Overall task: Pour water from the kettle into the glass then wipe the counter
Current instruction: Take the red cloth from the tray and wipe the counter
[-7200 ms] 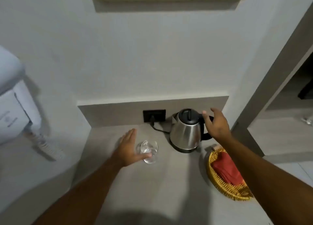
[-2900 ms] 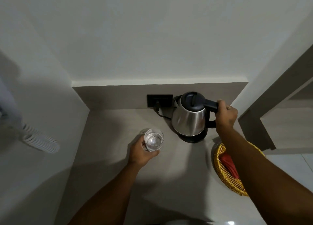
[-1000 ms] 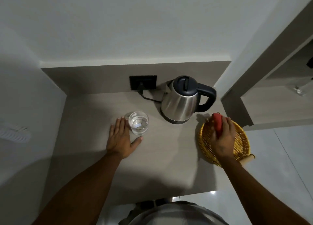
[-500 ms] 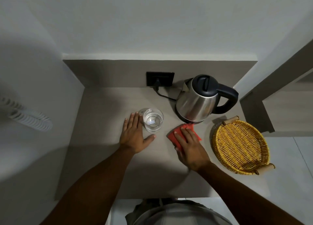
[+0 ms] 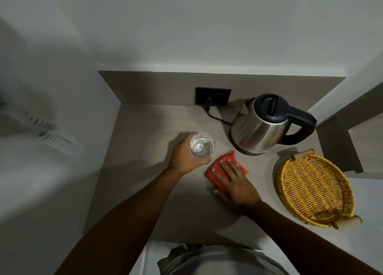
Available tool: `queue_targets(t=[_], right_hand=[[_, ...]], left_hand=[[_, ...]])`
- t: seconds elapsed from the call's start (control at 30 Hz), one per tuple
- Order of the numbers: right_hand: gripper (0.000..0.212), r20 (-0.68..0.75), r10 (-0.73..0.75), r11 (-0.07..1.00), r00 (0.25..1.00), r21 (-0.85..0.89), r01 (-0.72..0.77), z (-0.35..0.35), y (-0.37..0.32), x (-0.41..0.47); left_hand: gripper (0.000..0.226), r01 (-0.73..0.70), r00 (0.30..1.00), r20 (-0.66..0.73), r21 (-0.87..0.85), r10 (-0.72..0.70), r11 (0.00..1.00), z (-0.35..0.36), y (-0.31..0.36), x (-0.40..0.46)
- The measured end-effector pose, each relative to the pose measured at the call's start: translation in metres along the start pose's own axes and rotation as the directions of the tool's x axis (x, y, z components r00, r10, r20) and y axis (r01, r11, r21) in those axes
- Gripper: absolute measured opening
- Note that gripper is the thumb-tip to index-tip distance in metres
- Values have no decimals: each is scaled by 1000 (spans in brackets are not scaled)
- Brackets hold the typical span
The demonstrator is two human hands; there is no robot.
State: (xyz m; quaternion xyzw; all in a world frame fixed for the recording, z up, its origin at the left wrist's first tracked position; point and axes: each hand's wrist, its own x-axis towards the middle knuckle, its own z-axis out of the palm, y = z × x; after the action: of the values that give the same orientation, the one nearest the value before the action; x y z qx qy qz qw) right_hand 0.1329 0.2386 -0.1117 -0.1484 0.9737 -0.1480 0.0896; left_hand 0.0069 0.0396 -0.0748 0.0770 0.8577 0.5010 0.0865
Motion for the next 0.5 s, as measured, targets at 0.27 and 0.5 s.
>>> queue_targets(t=[0.27,0.5], right_hand=[[61,-9,-239,971,971,-3,239,-1,-43,88],[58,-110,43,995,993,96,-33,-16,-2,81]], left_hand=[[75,-53,992,-114,22,55,998,-33,3,16],[80,-74,984,-153,138,95,988,-57,12,23]])
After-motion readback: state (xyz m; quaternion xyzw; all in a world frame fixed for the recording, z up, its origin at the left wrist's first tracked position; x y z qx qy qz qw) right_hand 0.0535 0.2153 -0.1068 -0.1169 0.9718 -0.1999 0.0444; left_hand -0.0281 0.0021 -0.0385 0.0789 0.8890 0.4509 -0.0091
